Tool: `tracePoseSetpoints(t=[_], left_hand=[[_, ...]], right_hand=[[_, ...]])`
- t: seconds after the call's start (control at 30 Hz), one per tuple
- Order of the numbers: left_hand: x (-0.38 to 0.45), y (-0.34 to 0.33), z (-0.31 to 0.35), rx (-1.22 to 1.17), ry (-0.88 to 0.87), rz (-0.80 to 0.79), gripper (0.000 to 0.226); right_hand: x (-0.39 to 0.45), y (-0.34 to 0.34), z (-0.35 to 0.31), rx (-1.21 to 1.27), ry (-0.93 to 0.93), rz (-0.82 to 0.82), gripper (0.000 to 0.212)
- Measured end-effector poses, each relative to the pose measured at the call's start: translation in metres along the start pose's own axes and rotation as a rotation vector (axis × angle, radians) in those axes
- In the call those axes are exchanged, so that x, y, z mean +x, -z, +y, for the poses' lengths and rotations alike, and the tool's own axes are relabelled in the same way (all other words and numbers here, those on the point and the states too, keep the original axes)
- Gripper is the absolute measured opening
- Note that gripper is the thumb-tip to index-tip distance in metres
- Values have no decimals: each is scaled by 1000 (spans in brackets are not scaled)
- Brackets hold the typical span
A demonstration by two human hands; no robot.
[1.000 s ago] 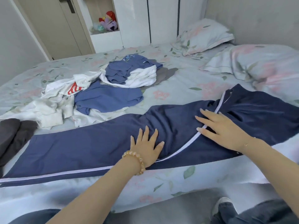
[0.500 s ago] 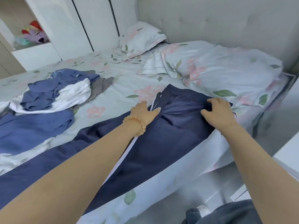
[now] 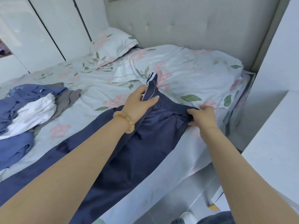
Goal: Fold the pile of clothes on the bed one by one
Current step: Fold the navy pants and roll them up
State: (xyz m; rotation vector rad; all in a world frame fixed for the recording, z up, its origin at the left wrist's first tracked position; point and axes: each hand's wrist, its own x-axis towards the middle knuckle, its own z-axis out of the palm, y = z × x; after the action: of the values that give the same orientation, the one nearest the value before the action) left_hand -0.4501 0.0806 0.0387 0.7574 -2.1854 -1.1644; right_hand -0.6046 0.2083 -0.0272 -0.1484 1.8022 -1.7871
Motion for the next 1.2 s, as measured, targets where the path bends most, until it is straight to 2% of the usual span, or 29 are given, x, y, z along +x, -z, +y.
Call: tracePoseSetpoints(t=[0.07,0.13,0.2,0.23,0.33,0.4,0.47,0.57,0.6,0.67,0.73,0.77,0.83,0.87,0.93,1.03,1.07,1.13,1.2], left_hand=[[-9,-20,10,54,-29,-138,26],[-21,-41,11,114,41,-329,25],[-29,-56,3,335,15,-470,35],[-31,-59,-2,445,-27,-489,43],[-38,-54,-10,591,-100,-415,61],[-44,-48,-16,582,-154,-393,59],[-49,-42,-20,561,-186,-416,51],[-46,-30,-15,383,-60,-438,33],[-40,-26,-12,265,-13,-386,23],[-20,-18,-7,89,44,-151,9],[11,-12,-5,118,118,60,8],[26,-10,-3,177,190,73,20],[52,-11,-5,292,366,-89,61],[63,-14,-7,310,425,-192,76],[74,-20,-13,236,487,-356,89],[81,-25,-26,-34,524,-491,86],[86,-25,-31,-115,497,-467,76],[100,-26,-36,-240,419,-320,55],[115,-27,-40,-243,318,-190,41]], right_hand=[[1,4,-3,79,-66,-40,32],[-1,6,-6,112,-114,-71,24],[-3,5,-8,139,-119,-103,32],[-3,3,-9,136,-115,-114,39],[-4,-5,-6,44,-50,-88,56],[-6,-9,-2,-55,32,-75,57],[-6,-13,-2,-97,81,-92,49],[-2,-17,-4,-149,117,-93,31],[-1,-18,-4,-156,138,-80,25],[0,-18,-7,-91,201,-77,16],[-6,-16,-17,31,320,-118,18],[-9,-15,-24,70,396,-142,23],[-11,-13,-33,132,489,-166,29],[-9,-11,-34,149,484,-150,30],[-2,-7,-31,125,396,-95,29],[11,0,-19,49,137,-61,11],[13,3,-18,52,71,-68,5],[19,5,-17,61,27,-97,22],[23,6,-16,77,30,-105,32]])
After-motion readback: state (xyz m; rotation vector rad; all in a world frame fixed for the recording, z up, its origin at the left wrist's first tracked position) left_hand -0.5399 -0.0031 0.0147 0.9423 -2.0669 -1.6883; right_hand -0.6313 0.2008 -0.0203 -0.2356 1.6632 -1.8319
